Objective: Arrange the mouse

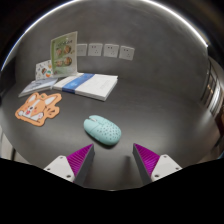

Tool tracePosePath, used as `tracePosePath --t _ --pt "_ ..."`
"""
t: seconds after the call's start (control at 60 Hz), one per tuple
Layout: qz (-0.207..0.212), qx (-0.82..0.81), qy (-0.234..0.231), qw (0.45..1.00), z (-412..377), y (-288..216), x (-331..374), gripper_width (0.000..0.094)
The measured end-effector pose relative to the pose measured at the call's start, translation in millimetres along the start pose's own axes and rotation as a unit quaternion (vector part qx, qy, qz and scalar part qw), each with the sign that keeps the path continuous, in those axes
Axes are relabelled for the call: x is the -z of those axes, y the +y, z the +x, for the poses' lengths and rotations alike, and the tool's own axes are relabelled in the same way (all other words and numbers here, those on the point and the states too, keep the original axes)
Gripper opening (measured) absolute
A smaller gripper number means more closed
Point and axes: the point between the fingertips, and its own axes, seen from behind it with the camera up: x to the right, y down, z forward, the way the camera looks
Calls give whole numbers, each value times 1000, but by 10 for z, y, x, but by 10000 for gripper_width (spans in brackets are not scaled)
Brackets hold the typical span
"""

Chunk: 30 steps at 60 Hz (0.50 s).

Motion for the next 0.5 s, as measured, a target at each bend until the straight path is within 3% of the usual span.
tracePosePath --t 0.267,0.5 --pt "-13 -21 -84 996 5 -317 -438 819" --pt "-23 -30 -83 996 75 -608 -796 800"
